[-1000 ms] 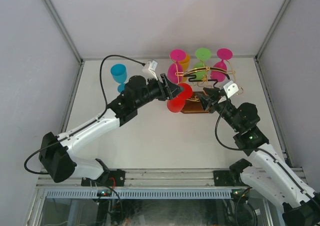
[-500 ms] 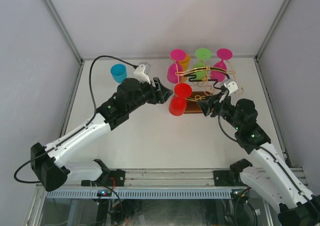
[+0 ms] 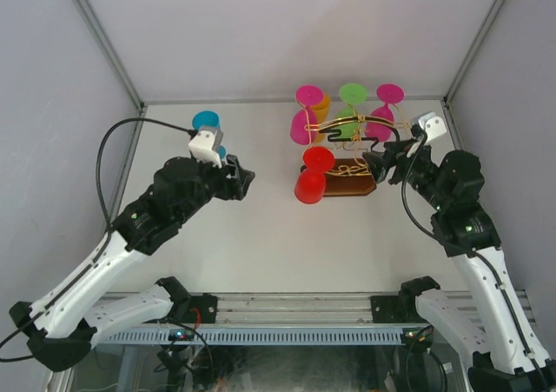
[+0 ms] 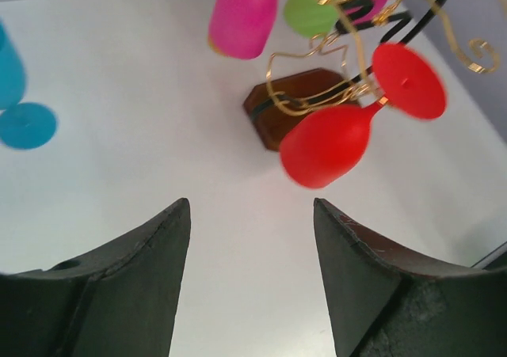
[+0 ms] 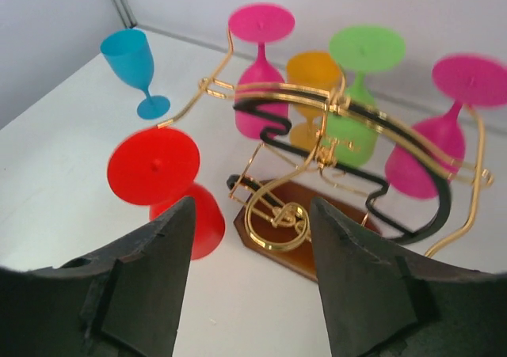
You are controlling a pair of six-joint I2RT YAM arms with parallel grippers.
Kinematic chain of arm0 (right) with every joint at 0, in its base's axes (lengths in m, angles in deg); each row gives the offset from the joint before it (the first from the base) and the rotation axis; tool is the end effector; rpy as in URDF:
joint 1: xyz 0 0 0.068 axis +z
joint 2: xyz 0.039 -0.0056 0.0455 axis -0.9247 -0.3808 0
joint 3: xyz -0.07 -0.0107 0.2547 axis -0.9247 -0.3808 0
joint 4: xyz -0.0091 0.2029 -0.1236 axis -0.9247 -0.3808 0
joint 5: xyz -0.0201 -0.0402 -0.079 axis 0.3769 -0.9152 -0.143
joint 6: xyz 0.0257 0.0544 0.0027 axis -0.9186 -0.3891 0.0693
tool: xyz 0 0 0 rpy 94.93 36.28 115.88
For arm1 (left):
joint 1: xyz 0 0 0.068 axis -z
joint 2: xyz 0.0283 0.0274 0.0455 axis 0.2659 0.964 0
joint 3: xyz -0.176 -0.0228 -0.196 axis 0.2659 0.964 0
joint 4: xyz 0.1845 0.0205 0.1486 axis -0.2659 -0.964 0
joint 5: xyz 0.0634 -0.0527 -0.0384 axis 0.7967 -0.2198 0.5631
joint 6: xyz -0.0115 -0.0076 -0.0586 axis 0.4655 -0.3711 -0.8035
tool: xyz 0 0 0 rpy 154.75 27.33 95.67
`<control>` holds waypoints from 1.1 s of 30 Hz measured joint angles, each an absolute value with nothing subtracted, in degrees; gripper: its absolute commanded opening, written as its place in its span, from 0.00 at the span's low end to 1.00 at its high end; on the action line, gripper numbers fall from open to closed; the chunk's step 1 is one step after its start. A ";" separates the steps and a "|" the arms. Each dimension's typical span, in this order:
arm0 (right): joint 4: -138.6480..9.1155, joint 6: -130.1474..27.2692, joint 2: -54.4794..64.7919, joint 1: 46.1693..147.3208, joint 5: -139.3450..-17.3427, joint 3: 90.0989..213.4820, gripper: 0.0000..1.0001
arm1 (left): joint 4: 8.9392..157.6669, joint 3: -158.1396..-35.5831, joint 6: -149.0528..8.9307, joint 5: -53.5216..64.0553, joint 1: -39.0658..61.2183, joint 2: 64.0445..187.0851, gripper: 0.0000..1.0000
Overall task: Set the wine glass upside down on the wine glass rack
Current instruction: Turn the wine glass upside down at the wine rack, then move the wine rack to the center of the board.
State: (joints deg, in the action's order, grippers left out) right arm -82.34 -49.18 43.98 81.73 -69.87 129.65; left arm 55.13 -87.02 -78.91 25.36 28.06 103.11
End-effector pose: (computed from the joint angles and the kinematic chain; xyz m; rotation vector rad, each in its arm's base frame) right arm 0.1431 0.0488 0.3727 -0.3534 1.6732 0.4808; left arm 0.1411 -0.1211 0.3785 0.2351 1.8818 -0.5784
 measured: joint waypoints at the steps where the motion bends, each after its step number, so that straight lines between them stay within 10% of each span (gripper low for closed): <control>1: -83.00 -48.09 42.86 81.73 -69.45 131.82 0.63 | 53.56 -86.51 -78.08 26.04 28.06 101.45 0.68; 33: -129.73 -10.65 -15.15 75.63 -49.65 193.74 0.74 | 36.82 -79.06 -73.31 36.47 28.04 86.87 0.76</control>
State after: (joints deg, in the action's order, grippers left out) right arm -129.73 -10.65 -15.15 75.63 -49.65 193.74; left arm 36.82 -79.06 -73.31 36.47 28.04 86.87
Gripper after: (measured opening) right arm 0.742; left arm 0.761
